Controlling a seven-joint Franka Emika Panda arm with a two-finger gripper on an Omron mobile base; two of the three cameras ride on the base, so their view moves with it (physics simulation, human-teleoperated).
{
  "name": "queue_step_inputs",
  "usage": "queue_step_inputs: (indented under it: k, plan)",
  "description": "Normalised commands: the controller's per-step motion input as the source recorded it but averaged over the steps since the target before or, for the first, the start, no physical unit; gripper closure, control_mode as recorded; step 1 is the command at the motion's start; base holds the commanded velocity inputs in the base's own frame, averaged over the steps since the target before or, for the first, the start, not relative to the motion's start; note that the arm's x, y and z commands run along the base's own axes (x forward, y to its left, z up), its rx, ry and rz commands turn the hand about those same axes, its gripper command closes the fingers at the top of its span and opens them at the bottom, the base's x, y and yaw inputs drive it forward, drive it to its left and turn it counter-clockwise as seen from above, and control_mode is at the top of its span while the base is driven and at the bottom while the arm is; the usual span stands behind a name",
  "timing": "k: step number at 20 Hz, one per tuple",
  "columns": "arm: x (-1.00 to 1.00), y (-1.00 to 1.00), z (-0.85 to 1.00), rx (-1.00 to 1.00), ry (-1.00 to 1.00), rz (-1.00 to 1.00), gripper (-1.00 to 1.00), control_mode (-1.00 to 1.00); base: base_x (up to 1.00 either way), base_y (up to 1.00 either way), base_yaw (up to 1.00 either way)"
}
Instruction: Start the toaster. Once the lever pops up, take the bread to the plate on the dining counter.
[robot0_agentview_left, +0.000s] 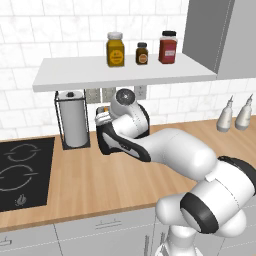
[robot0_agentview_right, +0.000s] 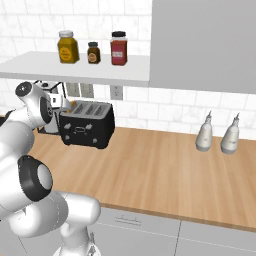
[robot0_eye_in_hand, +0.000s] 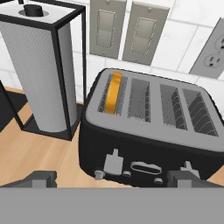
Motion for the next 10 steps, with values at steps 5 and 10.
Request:
queue_step_inputs:
  k: [5, 10]
  plan:
    - [0.0, 0.0, 0.0, 0.0, 0.0, 0.0, -1.0, -1.0, 0.0, 0.0, 0.0]
    - [0.0, 0.0, 0.0, 0.0, 0.0, 0.0, -1.0, -1.0, 0.0, 0.0, 0.0]
